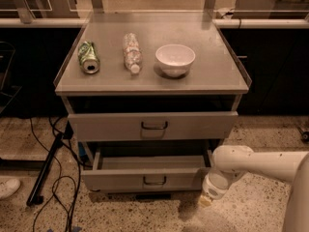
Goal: Close middle drawer
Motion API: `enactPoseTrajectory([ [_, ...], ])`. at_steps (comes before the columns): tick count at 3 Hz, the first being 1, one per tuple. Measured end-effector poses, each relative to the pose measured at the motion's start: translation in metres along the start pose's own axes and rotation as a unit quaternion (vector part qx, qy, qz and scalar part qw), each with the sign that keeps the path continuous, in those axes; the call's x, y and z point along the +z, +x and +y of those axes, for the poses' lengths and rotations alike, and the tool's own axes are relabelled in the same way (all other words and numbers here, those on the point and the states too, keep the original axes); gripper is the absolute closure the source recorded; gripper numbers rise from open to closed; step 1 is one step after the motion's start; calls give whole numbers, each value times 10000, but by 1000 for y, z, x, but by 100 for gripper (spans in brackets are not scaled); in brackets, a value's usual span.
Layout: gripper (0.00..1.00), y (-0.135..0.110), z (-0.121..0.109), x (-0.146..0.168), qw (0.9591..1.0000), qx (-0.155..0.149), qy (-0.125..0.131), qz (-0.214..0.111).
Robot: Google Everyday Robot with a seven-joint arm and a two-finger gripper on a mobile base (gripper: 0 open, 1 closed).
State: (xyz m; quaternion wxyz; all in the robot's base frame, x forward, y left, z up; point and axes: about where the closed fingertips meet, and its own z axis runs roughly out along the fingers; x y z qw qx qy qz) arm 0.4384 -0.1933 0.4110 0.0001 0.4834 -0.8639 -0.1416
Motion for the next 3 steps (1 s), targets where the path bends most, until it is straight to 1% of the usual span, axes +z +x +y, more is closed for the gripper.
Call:
enactPoseTrajectory([
  [1,96,-12,-13,3,9999,90,127,-60],
  [2,100,-30,-25,5,9995,130,240,-170],
  [3,100,-38,-31,4,9991,146,309,-234],
])
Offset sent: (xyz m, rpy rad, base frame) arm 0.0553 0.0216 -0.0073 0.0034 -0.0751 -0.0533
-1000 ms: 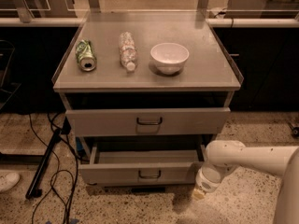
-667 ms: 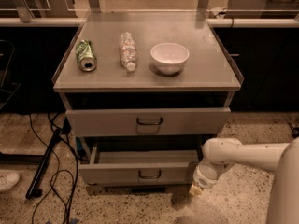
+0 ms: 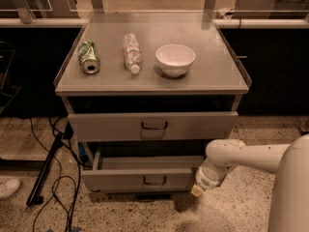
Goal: Close middle drawer
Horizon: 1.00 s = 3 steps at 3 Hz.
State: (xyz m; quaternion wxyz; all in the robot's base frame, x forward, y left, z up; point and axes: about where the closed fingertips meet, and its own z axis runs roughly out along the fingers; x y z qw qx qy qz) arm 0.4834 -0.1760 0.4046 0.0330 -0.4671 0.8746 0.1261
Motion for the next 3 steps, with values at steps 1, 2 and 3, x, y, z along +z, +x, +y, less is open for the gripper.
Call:
enactPoseTrajectory([
  [1,100,-2,-6,-3,9999,80,77,-72],
  [2,100,-5,-10,-2,9998,119,96,-117],
  [3,100,-16,-17,-3,9997,70,139,-192],
])
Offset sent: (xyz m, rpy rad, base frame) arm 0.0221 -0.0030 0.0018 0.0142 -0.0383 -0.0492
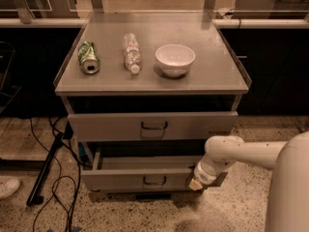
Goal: Close middle drawer
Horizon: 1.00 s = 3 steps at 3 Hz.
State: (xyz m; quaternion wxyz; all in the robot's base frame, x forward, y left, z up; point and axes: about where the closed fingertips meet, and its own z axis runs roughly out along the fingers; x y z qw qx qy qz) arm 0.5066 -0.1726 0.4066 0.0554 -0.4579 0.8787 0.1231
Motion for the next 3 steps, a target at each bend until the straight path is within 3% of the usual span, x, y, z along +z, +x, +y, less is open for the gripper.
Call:
enactPoseTrajectory([
  [1,100,-11,-5,-1,10000,-66,61,-40],
  [3,51,-12,-5,-1,9999,-68,62,-41],
])
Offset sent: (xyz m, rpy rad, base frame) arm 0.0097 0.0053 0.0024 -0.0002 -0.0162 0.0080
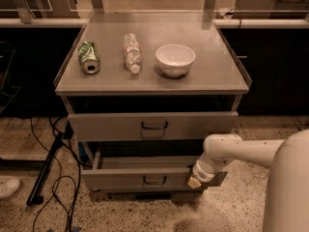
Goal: Close middle drawer
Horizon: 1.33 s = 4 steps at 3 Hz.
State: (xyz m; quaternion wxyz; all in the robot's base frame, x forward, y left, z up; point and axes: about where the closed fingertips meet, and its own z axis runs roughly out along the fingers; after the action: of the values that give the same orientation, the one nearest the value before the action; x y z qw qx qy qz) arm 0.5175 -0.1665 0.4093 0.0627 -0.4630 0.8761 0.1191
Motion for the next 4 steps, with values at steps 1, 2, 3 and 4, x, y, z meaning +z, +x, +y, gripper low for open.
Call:
enactPoseTrajectory([
  [1,20,0,0,0,10000,0,0,0],
  [2,0,0,0,0,10000,0,-1,1],
  [3,0,0,0,0,10000,0,-1,1],
  [4,16,0,0,0,10000,0,-2,1],
])
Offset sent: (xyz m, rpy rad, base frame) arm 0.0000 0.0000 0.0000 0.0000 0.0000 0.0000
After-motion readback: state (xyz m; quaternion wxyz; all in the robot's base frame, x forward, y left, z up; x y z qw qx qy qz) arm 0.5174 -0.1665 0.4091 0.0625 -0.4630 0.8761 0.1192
